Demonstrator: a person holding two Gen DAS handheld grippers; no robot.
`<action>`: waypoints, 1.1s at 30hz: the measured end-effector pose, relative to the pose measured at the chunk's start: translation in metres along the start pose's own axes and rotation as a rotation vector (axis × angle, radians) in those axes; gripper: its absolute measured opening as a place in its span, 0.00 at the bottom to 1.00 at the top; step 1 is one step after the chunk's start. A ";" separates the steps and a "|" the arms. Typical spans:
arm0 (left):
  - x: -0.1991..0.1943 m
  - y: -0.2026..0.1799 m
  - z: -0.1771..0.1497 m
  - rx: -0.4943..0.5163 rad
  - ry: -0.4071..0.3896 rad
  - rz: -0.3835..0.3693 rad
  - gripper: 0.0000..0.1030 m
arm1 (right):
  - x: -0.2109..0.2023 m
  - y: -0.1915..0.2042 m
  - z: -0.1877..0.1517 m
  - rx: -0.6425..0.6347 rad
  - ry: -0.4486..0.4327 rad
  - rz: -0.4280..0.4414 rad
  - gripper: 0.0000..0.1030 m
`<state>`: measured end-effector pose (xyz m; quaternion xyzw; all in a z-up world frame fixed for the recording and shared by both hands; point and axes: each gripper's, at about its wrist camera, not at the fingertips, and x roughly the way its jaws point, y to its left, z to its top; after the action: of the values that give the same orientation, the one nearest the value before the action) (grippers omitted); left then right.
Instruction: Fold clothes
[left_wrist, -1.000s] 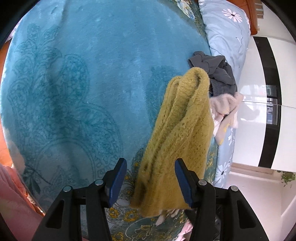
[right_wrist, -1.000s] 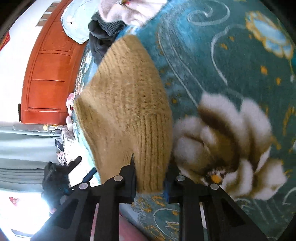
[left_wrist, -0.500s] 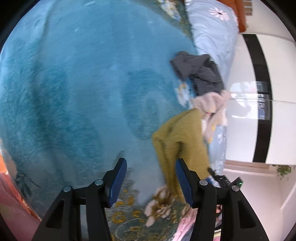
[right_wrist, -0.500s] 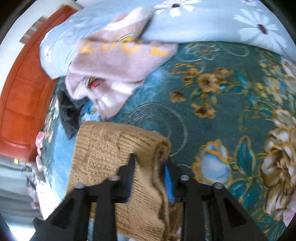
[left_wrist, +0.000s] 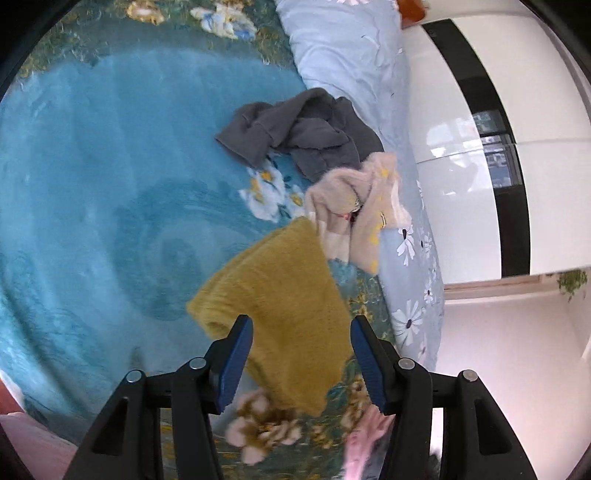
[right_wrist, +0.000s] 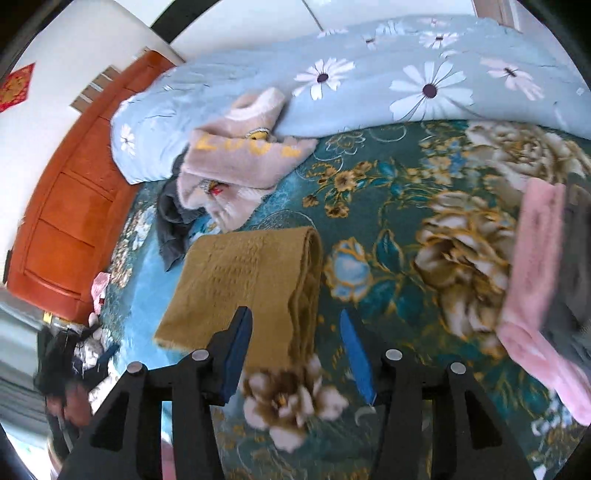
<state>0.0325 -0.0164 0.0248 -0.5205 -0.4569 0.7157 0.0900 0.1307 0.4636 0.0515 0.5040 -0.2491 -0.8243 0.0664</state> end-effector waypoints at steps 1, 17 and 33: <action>0.006 -0.005 0.003 -0.021 0.015 -0.014 0.57 | -0.008 -0.001 -0.005 -0.006 -0.007 -0.001 0.50; 0.068 0.052 0.069 -0.144 0.161 0.025 0.72 | 0.107 -0.034 -0.006 0.154 0.191 0.066 0.50; 0.159 0.060 0.069 -0.093 0.358 0.161 0.81 | 0.187 -0.057 0.000 0.363 0.237 0.186 0.64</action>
<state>-0.0737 0.0070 -0.1223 -0.6779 -0.4231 0.5947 0.0882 0.0478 0.4454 -0.1250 0.5760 -0.4291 -0.6913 0.0791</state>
